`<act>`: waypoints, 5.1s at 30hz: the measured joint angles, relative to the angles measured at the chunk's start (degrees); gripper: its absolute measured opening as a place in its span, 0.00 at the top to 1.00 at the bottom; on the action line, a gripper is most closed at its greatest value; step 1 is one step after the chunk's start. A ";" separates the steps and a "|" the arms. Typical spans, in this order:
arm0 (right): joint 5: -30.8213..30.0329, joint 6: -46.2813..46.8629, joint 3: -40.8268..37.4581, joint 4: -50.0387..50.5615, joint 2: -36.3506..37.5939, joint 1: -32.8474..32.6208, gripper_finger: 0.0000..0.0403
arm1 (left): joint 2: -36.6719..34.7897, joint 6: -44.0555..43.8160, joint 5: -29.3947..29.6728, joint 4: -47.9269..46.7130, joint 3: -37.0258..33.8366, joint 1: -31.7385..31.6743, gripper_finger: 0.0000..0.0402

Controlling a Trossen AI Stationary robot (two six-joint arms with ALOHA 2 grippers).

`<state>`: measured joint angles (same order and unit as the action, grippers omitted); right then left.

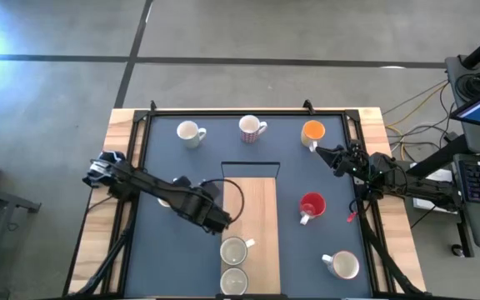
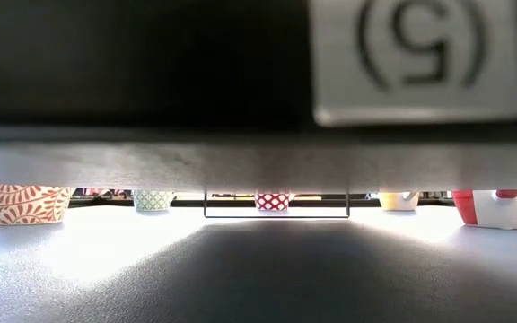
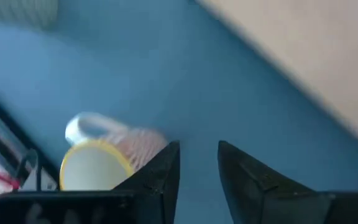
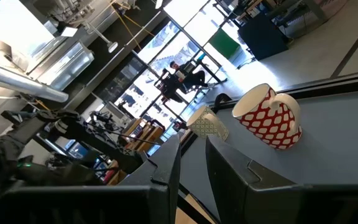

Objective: Place coffee mugs
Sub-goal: Put the red and yellow mug on the shelf

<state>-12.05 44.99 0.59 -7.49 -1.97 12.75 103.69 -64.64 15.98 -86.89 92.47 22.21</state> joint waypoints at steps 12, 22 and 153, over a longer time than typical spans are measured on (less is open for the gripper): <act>0.00 0.00 -0.01 0.00 0.01 0.00 0.84 | -17.66 -4.58 -4.25 14.65 -24.65 -1.42 0.75; 0.00 0.00 -0.01 0.00 0.00 0.00 0.84 | -25.84 -7.24 -5.37 18.07 -34.85 -1.87 0.75; 0.02 0.00 0.00 0.99 -0.09 0.00 0.84 | 1.69 5.20 1.51 12.36 6.34 -6.24 0.78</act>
<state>-12.03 44.99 0.60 -6.50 -2.06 12.75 105.38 -59.44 17.50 -74.53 98.80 15.97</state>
